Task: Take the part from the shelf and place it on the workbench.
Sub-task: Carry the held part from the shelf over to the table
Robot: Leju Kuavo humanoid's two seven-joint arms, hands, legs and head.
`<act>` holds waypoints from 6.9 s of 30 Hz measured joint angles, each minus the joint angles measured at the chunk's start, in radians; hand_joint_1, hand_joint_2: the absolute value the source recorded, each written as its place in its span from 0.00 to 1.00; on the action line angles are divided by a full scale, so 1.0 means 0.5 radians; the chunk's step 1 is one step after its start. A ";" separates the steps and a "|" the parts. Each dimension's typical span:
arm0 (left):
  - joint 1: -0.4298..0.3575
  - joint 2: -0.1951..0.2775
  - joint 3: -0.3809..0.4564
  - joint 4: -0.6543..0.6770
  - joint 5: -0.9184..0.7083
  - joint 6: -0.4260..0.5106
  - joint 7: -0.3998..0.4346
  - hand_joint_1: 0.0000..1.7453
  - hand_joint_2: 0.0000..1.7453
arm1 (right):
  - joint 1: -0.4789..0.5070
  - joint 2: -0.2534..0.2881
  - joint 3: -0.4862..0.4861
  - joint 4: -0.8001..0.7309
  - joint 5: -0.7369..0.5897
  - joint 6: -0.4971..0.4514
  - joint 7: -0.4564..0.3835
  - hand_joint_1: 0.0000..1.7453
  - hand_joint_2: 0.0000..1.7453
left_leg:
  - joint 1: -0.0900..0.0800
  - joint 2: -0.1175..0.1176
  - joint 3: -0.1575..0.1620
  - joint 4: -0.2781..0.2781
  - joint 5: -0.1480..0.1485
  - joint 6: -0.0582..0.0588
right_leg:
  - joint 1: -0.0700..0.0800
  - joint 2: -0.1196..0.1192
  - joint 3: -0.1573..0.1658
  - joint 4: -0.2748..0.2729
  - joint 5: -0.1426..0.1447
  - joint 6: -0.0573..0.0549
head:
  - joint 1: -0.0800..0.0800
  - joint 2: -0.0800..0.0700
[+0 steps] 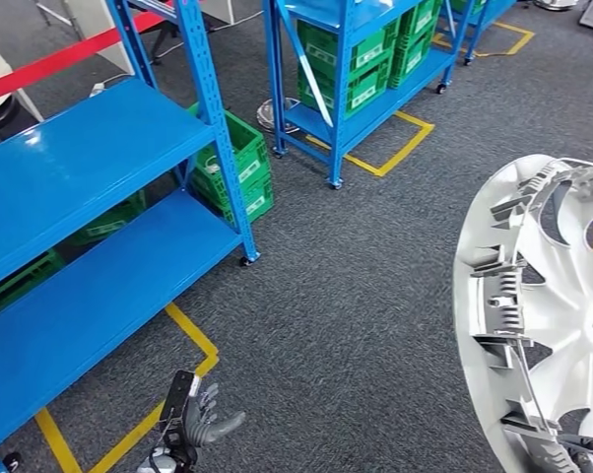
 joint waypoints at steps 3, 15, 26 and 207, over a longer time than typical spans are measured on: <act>-0.001 0.007 -0.018 0.008 -0.018 0.002 -0.009 0.00 1.00 | 0.026 0.077 -0.055 -0.008 -0.004 0.000 -0.133 1.00 1.00 | 0.008 -0.048 0.097 -0.232 0.188 0.004 | -0.004 0.091 -0.003 0.003 0.008 0.009 | 0.000 0.000; 0.000 0.045 -0.030 0.042 -0.026 -0.051 0.011 0.00 1.00 | 0.061 0.220 -0.177 0.035 -0.014 0.000 -0.348 1.00 1.00 | 0.013 0.043 0.240 -0.566 0.294 0.091 | -0.003 -0.064 -0.331 0.592 -0.252 0.114 | 0.031 0.000; -0.038 0.038 -0.080 0.046 -0.125 -0.076 0.079 0.00 1.00 | 0.108 0.362 -0.243 0.053 -0.004 0.000 -0.478 1.00 1.00 | 0.005 0.133 0.245 -0.491 0.199 0.003 | 0.007 -0.120 -0.009 0.026 -0.013 0.021 | 0.025 0.000; -0.011 0.059 -0.381 -0.093 -0.061 -0.109 0.201 0.00 1.00 | 0.412 0.481 -0.338 0.048 0.005 0.310 -0.333 1.00 1.00 | 0.025 -0.040 0.752 -0.661 -0.004 0.017 | 0.006 -0.123 -0.137 0.116 0.058 0.053 | 0.043 -0.001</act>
